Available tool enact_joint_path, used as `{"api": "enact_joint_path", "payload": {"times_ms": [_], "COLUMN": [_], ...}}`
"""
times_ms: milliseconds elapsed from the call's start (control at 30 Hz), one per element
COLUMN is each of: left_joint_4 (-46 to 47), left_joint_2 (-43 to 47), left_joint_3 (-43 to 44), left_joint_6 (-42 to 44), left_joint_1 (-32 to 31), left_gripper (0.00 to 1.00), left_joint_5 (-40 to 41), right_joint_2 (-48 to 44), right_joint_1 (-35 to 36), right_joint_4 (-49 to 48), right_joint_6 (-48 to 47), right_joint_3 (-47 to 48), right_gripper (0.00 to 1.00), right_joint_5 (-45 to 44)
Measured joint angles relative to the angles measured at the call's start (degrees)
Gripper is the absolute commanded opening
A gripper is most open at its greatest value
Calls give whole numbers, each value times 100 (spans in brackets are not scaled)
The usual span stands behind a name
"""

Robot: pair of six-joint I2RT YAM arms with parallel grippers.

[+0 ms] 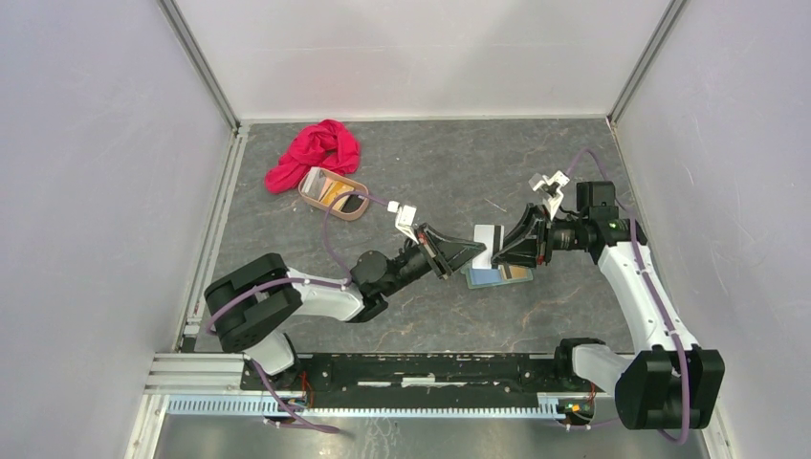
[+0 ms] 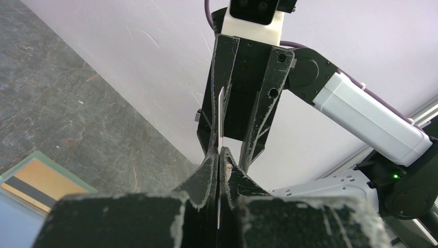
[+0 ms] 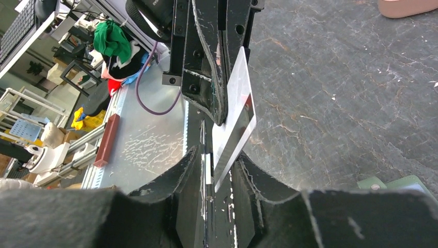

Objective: Put the credit cards into the card holder
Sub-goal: Pick up the credit card from the storage box.

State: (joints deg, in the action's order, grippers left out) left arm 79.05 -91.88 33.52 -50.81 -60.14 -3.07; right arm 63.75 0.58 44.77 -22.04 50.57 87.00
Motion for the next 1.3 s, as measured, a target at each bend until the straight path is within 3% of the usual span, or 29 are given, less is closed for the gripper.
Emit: {"api": "enact_joint_path", "payload": {"times_ms": [333, 433, 500, 533, 600, 733, 833, 1000, 1100, 1300], "left_joint_4": [208, 254, 254, 254, 251, 70, -448, -1727, -2732, -3945], "left_joint_2": [-57, -114, -136, -136, -136, -74, 219, 1434, 2234, 3064], "left_joint_3": [0, -2, -2, -4, -4, -4, -50, -295, -291, -560], "left_joint_6": [0, 0, 0, 0, 0, 2, 109, 721, 1279, 1794], "left_joint_1": [-55, -85, -103, -107, -107, -111, -116, -127, -129, -133], "left_gripper": [2, 2, 3, 6, 15, 50, 67, 82, 99, 100], "left_joint_5": [-4, -7, -4, -2, -2, 74, 297, 761, 970, 1410], "right_joint_2": [-208, -208, -208, -210, -238, -398, -634, -1493, -1851, -1530], "right_joint_1": [-267, -302, -310, -310, -310, -310, -319, -361, -542, -1099], "right_joint_4": [-555, -595, -619, -616, -614, -782, -1156, -2782, -3265, -3045], "right_joint_6": [647, 723, 745, 765, 835, 929, 1150, 2210, 2452, 1827], "right_joint_3": [-138, -138, -138, -138, -138, -225, -459, -1585, -2033, -1910], "right_gripper": [27, 15, 0, 0, 0, 0, 0, 0, 0, 0], "right_joint_5": [2, 2, 4, 7, 37, 35, -72, -675, -949, -1309]}}
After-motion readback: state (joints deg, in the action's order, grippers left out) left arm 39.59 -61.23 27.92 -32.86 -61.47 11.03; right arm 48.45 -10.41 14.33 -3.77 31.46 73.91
